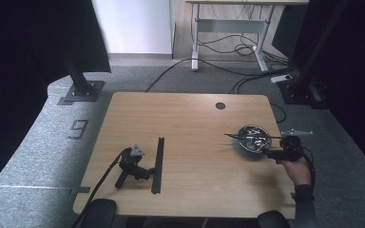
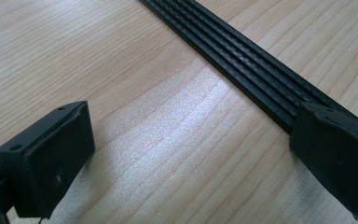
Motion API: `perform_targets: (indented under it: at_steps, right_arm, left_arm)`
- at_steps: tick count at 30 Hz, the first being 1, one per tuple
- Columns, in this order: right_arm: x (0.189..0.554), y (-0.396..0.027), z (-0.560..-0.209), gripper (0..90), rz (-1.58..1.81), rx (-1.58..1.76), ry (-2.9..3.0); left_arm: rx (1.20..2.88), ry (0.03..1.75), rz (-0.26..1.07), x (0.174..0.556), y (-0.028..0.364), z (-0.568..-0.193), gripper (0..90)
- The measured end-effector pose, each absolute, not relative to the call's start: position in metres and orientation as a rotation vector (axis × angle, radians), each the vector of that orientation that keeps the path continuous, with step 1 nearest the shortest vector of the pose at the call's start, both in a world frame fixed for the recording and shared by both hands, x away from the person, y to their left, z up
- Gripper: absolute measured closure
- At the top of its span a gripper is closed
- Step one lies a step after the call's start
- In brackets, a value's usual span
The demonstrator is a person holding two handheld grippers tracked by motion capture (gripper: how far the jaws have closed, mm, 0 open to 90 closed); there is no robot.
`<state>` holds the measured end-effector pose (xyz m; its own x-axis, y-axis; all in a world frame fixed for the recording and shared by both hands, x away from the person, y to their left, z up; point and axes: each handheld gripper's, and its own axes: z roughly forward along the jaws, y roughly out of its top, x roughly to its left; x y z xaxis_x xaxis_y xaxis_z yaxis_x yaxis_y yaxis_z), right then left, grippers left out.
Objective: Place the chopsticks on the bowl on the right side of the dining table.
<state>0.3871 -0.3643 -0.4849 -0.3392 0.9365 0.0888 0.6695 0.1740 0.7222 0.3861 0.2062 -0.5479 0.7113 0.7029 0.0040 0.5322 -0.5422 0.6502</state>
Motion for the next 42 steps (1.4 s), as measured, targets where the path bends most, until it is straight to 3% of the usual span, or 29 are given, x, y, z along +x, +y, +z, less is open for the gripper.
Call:
perform_targets:
  at_steps: [13, 18, 30, 42]
  right_arm:
    - [0.339, -0.359, -0.477, 0.3, 0.924, 1.484, 2.154]
    - [0.328, -0.347, -0.475, 1.1, 0.928, 1.439, 2.202]
    - [0.321, -0.307, -0.460, 1.0, 1.029, 1.347, 2.289]
    - [0.340, -0.260, -0.466, 0.0, 1.022, 1.274, 2.363]
  left_arm:
    - [2.280, 0.935, 0.351, 0.386, 0.206, -0.548, 0.0]
    - [2.282, 0.935, 0.350, 0.386, 0.206, -0.548, 0.0]
    - [2.281, 0.935, 0.349, 0.386, 0.206, -0.548, 0.0]
    - [2.275, 0.939, 0.351, 0.386, 0.206, -0.548, 0.0]
